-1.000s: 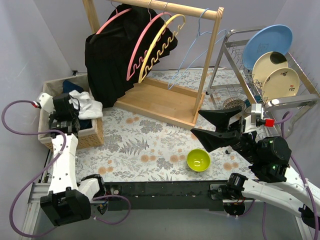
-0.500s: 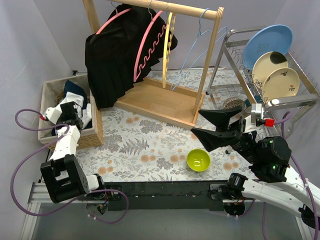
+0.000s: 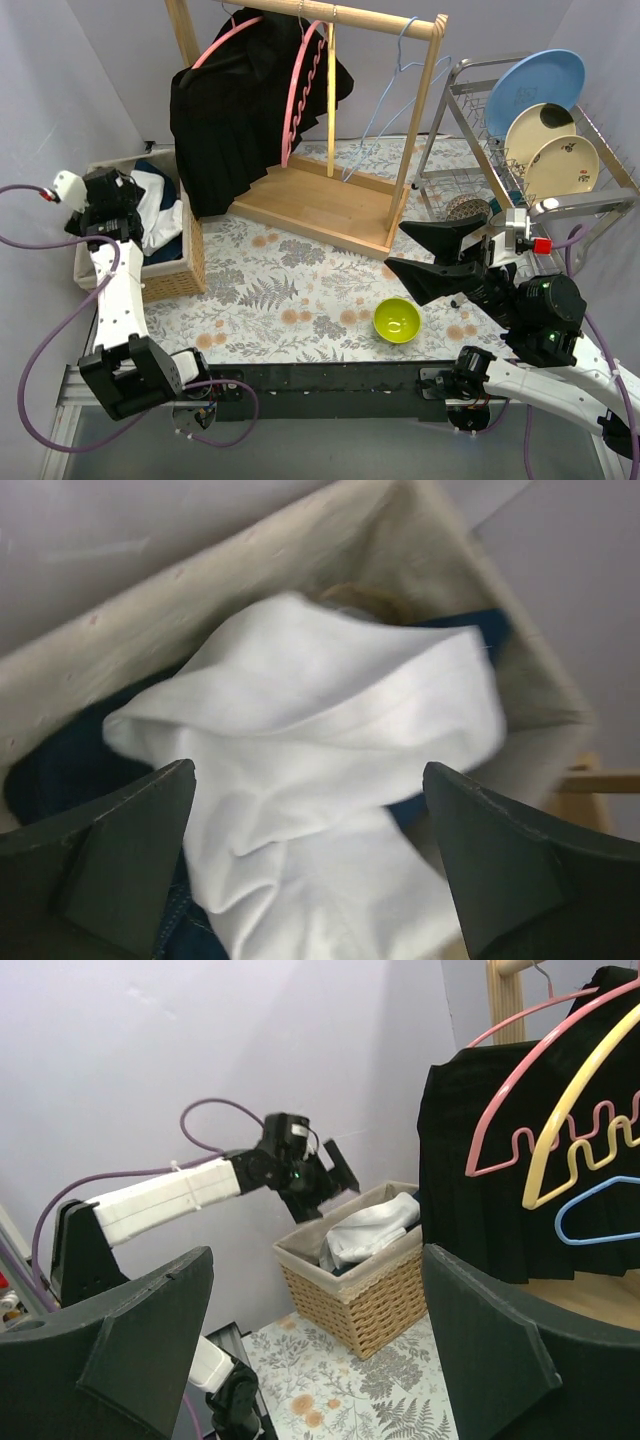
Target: Place the skirt on the hanger
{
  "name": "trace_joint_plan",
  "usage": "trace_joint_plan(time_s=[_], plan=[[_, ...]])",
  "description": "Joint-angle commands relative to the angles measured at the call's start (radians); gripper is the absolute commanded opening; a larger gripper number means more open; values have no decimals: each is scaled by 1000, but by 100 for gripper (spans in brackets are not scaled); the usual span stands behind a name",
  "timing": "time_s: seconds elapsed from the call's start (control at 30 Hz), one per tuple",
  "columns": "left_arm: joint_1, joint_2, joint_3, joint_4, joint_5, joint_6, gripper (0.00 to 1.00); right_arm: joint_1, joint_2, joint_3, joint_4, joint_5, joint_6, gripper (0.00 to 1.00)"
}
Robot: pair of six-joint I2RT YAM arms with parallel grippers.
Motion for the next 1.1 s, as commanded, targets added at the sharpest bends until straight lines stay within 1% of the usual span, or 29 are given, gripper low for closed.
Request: trace_joint_plan(time_s=[0.0, 0.03, 0.07, 0.1, 0.13, 0.17, 0.2, 0.27, 0.3, 0.33, 0.4, 0.43, 0.47, 0.5, 0.53, 0.57, 0.67, 0.73, 0.8, 0.87, 0.97, 1.0, 1.07], plan=[[3, -116, 161, -22, 179, 137, 98, 6, -11, 28, 6, 6, 19, 91], [3, -126, 176, -17, 234, 151, 98, 5, -11, 31, 4, 6, 19, 91], [3, -133, 199, 19, 327, 172, 97, 5, -11, 32, 3, 11, 17, 91], [3, -149, 206, 47, 553, 215, 95, 5, -9, 34, 1, 11, 19, 91], [4, -156, 206, 82, 674, 264, 95, 5, -6, 34, 0, 11, 19, 91], [4, -162, 206, 166, 761, 272, 94, 5, -5, 34, -2, 12, 19, 91], [3, -161, 209, 203, 890, 280, 94, 3, -3, 35, -4, 9, 19, 91], [3, -130, 251, 248, 946, 298, 95, 5, 2, 37, -8, 4, 10, 91], [4, -109, 329, 247, 963, 310, 95, 5, 5, 40, -13, 4, 5, 91], [4, -56, 369, 245, 1007, 322, 95, 5, 11, 43, -17, 4, 0, 91], [3, -3, 443, 275, 1078, 326, 96, 5, 17, 52, -34, 6, -23, 91], [3, 49, 498, 294, 1162, 321, 96, 5, 23, 66, -42, 8, -33, 91], [4, 86, 528, 327, 1198, 315, 96, 5, 25, 75, -48, 14, -41, 91], [4, 118, 558, 335, 1230, 297, 95, 5, 26, 81, -56, 17, -61, 92], [4, 191, 625, 335, 1311, 293, 94, 5, 26, 86, -57, 18, -69, 92], [4, 221, 652, 342, 1349, 289, 88, 5, 25, 89, -53, 23, -75, 92], [-8, 291, 698, 361, 1458, 286, 82, 5, 15, 86, -33, 29, -99, 93], [-38, 298, 689, 369, 1469, 332, 84, 5, 8, 78, -10, 35, -107, 93], [-66, 292, 658, 371, 1445, 379, 88, 5, 8, 64, 15, 41, -110, 93], [-111, 292, 631, 371, 1417, 440, 90, 5, 11, 55, 27, 40, -112, 93], [-155, 299, 612, 366, 1361, 488, 89, 5, 23, 54, 39, 38, -118, 93], [-163, 305, 608, 366, 1314, 499, 88, 5, 28, 58, 39, 38, -119, 93], [-187, 314, 605, 359, 1267, 536, 86, 5, 37, 61, 41, 38, -125, 93]])
